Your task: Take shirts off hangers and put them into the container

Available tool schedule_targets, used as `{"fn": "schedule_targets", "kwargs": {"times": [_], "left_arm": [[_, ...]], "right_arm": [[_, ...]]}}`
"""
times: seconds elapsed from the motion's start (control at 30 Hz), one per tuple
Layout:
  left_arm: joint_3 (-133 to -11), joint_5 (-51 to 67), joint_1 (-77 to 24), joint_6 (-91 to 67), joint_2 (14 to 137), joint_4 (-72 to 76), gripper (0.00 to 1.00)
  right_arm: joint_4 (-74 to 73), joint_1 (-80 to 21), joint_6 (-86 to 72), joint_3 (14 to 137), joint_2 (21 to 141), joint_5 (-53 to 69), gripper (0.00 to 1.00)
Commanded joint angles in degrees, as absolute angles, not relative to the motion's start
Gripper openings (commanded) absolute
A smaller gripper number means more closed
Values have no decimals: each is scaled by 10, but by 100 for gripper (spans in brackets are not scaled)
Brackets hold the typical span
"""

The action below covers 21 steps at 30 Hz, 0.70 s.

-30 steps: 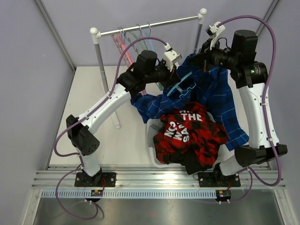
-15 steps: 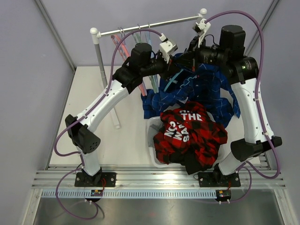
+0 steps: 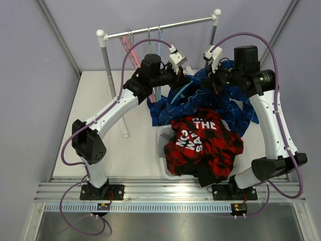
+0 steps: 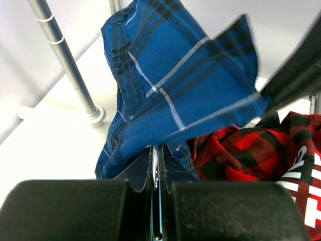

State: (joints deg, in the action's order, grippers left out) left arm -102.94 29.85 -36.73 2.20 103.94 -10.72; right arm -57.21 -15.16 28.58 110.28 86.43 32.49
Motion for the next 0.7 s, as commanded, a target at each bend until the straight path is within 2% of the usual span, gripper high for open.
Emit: {"fn": "schedule_targets", "kwargs": {"times": [0.0,0.07,0.2,0.23,0.3,0.33,0.47,0.67], "left_arm": [[-1022,329,-366,36,990,-3,0],[-1021,337,-366,36,990,14,0],[-1021,363,-366,43,989,28,0],[-1020,368,-366,48,986,26,0],[-1020,385,-366,77,984,8,0],[-1020,388,-366,90,984,2,0],[-1016,405,-367,147,981,-33,0],[-1015,423,-369,189,980,-66,0]], "right_arm": [[-667,-142,388,1120,870,322,0],[-697,-142,409,1126,895,332,0],[-733,-142,444,1144,917,316,27],[-736,-140,450,1151,916,314,40],[-735,-132,462,1174,902,316,51],[-734,-127,468,1184,896,319,62],[-735,-118,516,1215,865,318,71],[-725,-118,697,1177,821,342,75]]}}
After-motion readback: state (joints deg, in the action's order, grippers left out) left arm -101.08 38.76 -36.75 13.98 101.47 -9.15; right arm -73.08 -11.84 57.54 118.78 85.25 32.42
